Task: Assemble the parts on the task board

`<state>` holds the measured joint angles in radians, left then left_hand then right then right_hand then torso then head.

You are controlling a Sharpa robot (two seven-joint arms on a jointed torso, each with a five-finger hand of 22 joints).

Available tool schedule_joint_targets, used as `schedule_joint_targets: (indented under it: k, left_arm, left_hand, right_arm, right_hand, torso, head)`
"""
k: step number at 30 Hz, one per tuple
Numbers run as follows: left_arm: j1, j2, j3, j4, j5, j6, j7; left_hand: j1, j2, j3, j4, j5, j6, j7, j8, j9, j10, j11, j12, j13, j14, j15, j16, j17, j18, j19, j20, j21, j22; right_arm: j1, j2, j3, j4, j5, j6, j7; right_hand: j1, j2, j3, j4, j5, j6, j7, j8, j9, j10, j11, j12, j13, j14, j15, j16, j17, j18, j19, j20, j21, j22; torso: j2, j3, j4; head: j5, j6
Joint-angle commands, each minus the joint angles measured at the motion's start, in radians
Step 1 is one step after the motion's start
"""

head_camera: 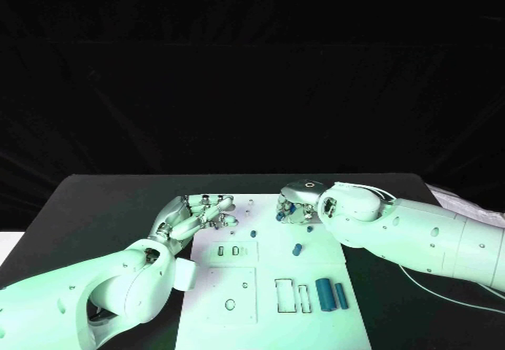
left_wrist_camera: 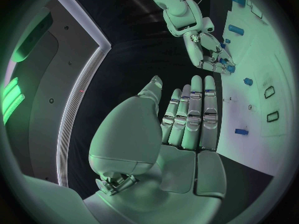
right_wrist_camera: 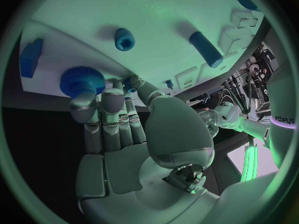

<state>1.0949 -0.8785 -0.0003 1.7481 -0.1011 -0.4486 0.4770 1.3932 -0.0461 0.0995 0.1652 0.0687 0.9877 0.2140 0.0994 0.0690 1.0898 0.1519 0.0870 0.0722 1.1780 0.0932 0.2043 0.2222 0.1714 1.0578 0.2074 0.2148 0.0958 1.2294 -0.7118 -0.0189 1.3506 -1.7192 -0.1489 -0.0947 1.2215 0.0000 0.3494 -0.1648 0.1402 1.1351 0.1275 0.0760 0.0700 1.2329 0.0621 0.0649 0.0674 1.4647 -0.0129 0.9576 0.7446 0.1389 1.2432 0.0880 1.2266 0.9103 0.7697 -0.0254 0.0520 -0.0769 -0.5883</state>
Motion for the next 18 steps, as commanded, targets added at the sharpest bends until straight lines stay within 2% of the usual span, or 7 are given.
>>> schedule_joint_targets:
  k: [1,6,18]
  left_arm:
    - [0.001,0.002,0.001,0.0,0.004,0.018,-0.002]
    - [0.001,0.002,0.001,-0.002,0.004,0.019,-0.005]
    - [0.001,0.001,0.001,-0.004,0.004,0.021,-0.011]
  left_hand:
    - [-0.007,0.005,-0.003,-0.005,-0.004,0.001,0.006,-0.007,-0.001,-0.001,0.007,-0.006,0.0,0.003,0.007,-0.006,0.002,0.01,0.008,0.001,-0.005,-0.001]
    - [-0.006,0.005,-0.003,-0.006,-0.004,0.0,0.006,-0.008,-0.001,-0.002,0.007,-0.008,-0.001,0.003,0.007,-0.006,0.003,0.01,0.008,0.001,-0.005,-0.002]
    - [-0.004,0.006,-0.004,-0.008,-0.003,-0.001,0.007,-0.01,-0.001,-0.003,0.008,-0.01,-0.001,0.003,0.008,-0.008,0.006,0.01,0.009,0.001,-0.007,-0.003]
  right_arm:
    - [-0.003,-0.003,-0.002,0.008,0.023,-0.054,0.012]
    - [-0.003,-0.008,0.001,0.02,0.055,-0.102,0.012]
    - [-0.003,0.004,0.006,0.024,0.079,-0.147,-0.025]
  right_hand:
    - [0.012,0.017,0.007,0.007,-0.009,0.015,-0.003,0.008,0.008,0.016,-0.001,0.007,0.001,0.021,-0.009,0.015,0.014,-0.016,0.011,-0.002,0.011,0.015]
    - [0.017,0.018,0.02,0.02,-0.013,0.032,-0.009,0.013,0.013,0.037,-0.007,0.008,0.003,0.022,-0.013,0.039,0.036,-0.02,0.019,-0.006,0.03,0.041]
    - [0.018,0.017,0.029,0.032,-0.014,0.041,-0.013,0.015,0.016,0.049,-0.01,0.006,0.003,0.02,-0.015,0.053,0.046,-0.022,0.023,-0.008,0.041,0.055]
  torso:
    - [0.004,0.0004,0.0019]
    - [0.006,-0.0002,0.0029]
    - [0.012,-0.0006,0.0053]
  head:
    - [0.001,0.003]
    - [0.001,0.005]
    - [0.003,0.01]
